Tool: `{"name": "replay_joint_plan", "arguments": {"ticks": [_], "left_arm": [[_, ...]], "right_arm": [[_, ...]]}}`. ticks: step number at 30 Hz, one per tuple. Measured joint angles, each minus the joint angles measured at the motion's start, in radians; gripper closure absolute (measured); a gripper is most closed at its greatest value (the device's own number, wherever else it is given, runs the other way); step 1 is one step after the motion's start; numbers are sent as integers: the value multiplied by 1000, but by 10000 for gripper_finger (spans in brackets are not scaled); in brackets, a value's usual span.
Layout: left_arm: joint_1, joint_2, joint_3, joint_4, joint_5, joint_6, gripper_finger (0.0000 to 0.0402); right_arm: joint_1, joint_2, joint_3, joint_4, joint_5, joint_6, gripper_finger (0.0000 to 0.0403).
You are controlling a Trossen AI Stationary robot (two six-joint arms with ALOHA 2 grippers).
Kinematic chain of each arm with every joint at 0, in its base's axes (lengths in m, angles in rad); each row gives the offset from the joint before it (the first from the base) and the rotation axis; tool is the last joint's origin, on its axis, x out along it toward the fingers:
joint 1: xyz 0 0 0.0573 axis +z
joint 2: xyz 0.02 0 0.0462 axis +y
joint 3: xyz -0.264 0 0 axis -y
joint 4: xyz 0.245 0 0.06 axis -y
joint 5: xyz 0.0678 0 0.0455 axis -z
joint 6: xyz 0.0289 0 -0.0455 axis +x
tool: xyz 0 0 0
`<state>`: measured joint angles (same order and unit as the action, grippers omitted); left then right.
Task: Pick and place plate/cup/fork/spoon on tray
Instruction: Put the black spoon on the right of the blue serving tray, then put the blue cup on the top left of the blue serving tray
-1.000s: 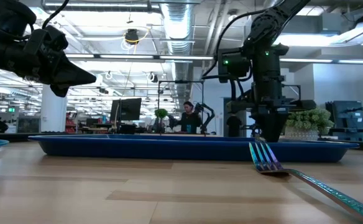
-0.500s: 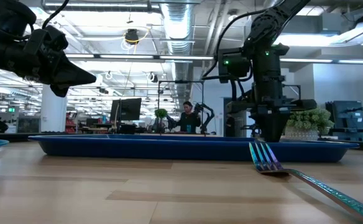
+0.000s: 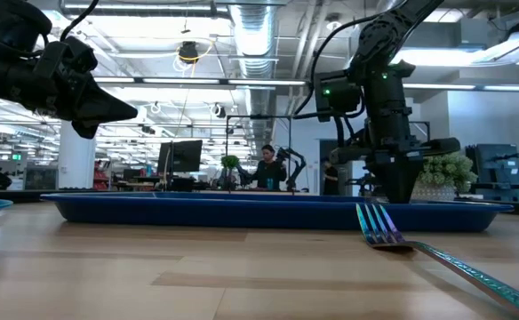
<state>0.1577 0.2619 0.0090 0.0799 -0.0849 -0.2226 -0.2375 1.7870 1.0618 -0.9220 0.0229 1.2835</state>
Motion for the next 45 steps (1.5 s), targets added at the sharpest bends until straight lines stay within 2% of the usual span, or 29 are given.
{"name": "replay_joint_plan", "arguments": {"ticks": [30, 39, 45], "left_arm": [[0, 0, 0, 0, 0, -3, 401], [0, 0, 0, 0, 0, -3, 401], [0, 0, 0, 0, 0, -2, 402]], "right_arm": [[5, -8, 2, -3, 1, 17, 335], [23, -8, 103, -120, 34, -47, 335], [32, -8, 162, -153, 67, -146, 335]]}}
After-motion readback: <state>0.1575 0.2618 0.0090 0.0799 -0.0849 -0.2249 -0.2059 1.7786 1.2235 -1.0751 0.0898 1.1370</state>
